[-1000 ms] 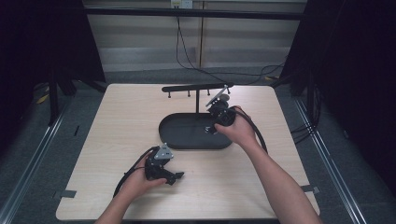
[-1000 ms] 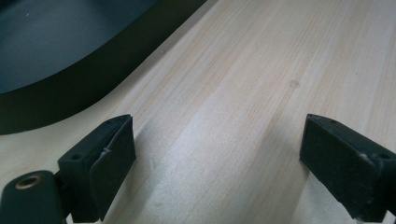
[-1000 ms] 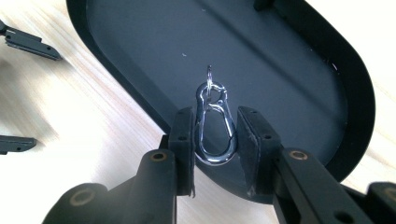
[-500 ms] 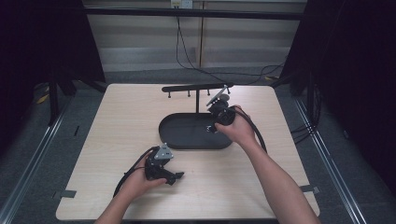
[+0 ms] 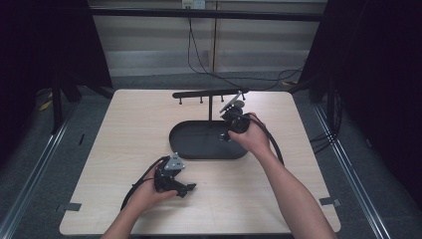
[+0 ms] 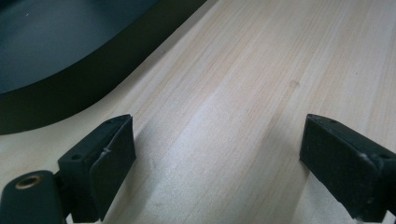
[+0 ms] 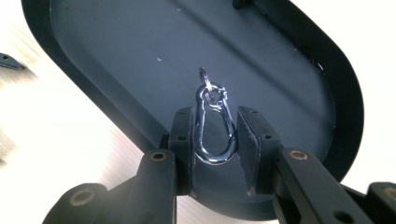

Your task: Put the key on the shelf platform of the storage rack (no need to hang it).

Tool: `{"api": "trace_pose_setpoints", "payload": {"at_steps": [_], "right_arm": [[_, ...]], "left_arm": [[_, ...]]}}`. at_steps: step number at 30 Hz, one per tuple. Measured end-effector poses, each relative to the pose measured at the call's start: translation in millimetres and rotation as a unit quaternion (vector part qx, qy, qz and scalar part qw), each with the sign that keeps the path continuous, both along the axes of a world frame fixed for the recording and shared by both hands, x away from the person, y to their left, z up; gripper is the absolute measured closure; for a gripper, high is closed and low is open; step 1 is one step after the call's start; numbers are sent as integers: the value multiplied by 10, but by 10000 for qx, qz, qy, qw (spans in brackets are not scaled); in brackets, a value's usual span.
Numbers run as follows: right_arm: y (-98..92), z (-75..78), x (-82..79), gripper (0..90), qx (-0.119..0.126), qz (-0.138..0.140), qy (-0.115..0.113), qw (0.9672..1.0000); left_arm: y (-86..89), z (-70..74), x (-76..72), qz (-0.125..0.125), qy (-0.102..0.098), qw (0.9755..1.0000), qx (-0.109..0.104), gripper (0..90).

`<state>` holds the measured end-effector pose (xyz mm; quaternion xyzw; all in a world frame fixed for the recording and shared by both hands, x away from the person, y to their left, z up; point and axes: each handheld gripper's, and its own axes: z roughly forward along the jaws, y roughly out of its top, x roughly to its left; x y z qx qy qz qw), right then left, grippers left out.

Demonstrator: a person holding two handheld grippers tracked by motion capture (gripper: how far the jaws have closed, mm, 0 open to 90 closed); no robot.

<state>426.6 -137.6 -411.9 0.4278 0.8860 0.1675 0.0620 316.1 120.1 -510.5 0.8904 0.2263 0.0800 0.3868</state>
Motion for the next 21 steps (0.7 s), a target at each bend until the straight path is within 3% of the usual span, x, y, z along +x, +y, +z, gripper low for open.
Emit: {"api": "trace_pose_setpoints", "payload": {"at_steps": [21], "right_arm": [[56,-204,29,689,-54,-46,40,10000]], "left_arm": [[0,0,-1,5,-2,10000,4,101]]}}
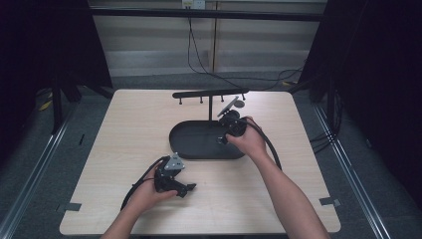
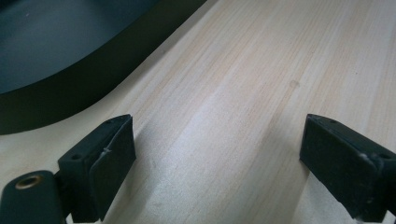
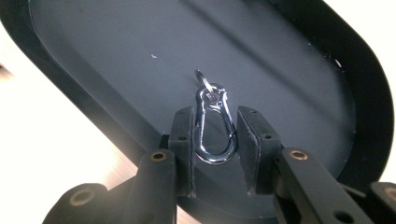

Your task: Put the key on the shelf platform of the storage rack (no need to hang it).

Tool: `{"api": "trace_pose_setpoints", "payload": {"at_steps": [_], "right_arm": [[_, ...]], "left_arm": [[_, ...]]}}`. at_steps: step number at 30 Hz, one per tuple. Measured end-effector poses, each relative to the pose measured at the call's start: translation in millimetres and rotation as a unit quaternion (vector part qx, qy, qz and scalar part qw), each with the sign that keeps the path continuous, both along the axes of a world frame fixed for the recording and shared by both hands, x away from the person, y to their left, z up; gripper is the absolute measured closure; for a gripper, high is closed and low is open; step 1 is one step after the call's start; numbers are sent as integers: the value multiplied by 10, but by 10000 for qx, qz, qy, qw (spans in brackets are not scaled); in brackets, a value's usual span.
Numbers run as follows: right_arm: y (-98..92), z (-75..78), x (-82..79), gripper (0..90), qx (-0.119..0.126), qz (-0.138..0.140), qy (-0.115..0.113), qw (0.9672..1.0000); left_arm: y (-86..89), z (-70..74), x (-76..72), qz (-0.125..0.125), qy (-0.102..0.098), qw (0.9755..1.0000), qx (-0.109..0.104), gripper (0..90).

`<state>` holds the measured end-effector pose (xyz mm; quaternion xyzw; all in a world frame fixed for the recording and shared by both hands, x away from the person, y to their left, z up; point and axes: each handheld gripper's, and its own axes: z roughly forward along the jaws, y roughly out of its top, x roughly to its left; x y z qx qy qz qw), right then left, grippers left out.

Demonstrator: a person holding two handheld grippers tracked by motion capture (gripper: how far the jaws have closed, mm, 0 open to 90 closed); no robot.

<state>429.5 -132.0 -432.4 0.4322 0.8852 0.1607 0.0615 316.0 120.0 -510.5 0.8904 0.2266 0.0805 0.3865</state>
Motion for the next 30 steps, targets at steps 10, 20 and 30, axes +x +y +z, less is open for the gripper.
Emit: {"api": "trace_pose_setpoints", "payload": {"at_steps": [10,20,30], "right_arm": [[25,-90,-3,688,58,-35,32,10000],[19,-166,-9,688,85,-45,21,10000],[9,-212,23,687,22,-82,-17,10000]], "left_arm": [[0,0,0,0,-2,10000,1,101],[-1,-1,-2,6,10,10000,-6,101],[-1,-1,-1,6,9,10000,-5,101]]}}
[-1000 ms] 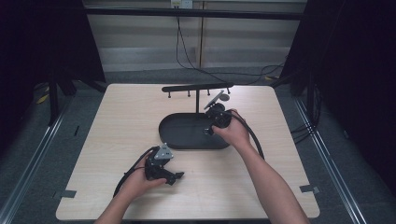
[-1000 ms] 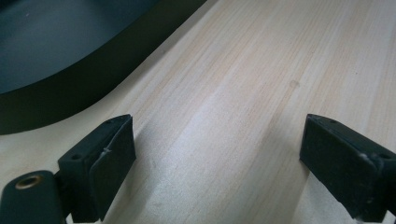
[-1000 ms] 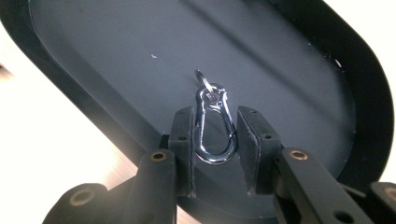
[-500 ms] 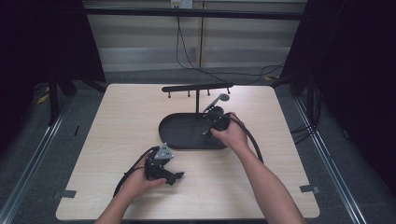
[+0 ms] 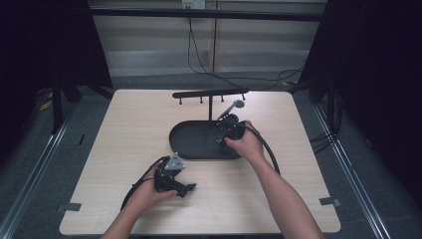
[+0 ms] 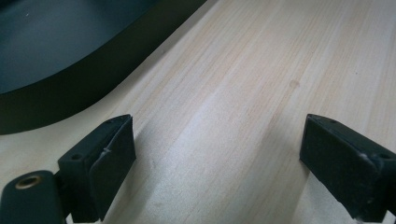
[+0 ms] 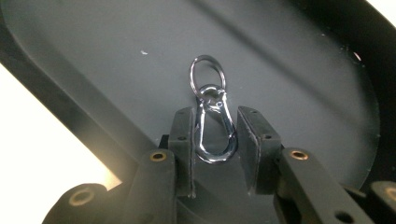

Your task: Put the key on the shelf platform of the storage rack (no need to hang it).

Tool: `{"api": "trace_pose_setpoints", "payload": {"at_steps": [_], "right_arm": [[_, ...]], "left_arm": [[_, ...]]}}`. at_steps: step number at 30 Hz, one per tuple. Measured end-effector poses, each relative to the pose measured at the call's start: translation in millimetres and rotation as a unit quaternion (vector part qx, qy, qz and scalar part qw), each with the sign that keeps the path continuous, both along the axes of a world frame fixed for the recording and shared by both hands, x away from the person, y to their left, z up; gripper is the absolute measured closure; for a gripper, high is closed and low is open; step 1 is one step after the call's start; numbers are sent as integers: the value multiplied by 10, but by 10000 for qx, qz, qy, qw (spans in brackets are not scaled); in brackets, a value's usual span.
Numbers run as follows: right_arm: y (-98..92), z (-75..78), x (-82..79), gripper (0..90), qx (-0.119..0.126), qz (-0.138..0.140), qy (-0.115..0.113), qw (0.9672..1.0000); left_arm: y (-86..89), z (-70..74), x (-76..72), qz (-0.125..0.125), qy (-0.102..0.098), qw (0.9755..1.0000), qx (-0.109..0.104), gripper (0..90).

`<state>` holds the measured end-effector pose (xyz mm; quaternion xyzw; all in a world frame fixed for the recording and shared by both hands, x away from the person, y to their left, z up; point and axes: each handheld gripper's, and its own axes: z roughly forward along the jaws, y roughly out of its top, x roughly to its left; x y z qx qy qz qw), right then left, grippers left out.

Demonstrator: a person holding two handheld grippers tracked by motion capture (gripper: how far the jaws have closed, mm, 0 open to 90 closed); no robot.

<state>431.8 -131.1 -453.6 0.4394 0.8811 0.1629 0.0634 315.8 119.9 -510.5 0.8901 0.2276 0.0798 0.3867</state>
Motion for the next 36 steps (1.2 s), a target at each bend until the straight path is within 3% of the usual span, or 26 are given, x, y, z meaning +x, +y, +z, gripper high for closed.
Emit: {"api": "trace_pose_setpoints", "payload": {"at_steps": [17,36], "right_arm": [[22,-87,50,686,-107,-116,23,9999],[11,-96,60,667,-58,-138,-48,9999]], "left_arm": [[0,0,-1,-1,7,10000,4,101],[2,0,-4,3,-1,10000,-3,101]]}}
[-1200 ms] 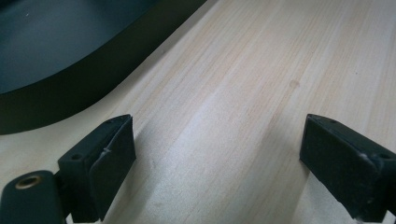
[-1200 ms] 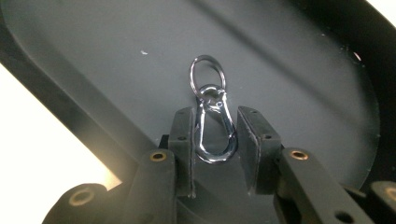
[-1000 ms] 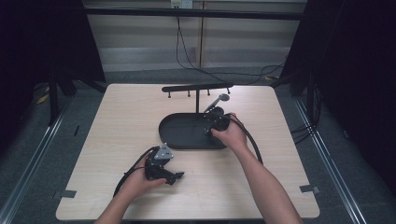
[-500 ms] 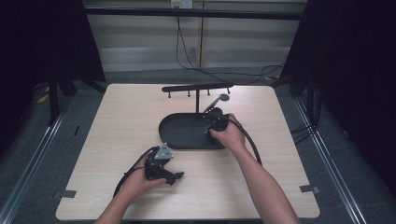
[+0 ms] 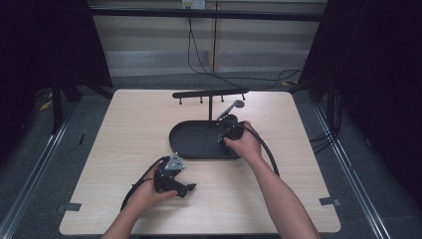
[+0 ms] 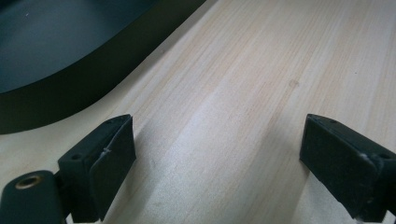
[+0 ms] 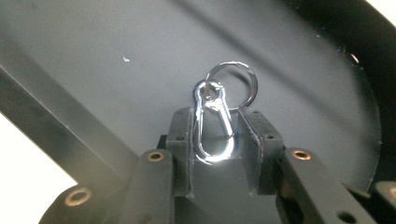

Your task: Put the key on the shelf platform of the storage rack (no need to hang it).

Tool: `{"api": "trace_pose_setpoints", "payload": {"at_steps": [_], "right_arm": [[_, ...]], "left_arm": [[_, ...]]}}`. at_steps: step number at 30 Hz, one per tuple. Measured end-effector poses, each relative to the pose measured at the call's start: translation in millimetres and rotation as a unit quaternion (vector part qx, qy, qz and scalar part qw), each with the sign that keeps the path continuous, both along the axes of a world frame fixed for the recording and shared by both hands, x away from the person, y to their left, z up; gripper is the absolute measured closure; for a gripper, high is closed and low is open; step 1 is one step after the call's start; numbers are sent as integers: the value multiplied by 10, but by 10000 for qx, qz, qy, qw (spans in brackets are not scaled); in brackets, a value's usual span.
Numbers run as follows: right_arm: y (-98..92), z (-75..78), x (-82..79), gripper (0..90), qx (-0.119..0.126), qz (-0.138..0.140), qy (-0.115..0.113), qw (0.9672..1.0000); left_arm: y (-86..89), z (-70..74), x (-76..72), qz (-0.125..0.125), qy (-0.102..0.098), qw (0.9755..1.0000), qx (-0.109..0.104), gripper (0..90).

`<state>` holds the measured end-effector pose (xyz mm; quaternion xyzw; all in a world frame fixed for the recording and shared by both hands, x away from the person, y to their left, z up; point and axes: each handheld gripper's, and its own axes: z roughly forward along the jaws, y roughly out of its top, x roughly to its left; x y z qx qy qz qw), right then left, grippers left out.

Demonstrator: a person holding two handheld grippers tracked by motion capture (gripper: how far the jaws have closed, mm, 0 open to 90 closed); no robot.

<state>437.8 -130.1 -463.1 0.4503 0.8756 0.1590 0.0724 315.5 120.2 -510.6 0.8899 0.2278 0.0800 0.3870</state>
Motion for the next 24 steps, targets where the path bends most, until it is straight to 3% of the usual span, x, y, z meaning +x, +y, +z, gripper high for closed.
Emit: {"api": "trace_pose_setpoints", "payload": {"at_steps": [24], "right_arm": [[-60,137,-71,485,89,89,65,9999]], "left_arm": [[1,1,-2,-1,-9,10000,3,101]]}}
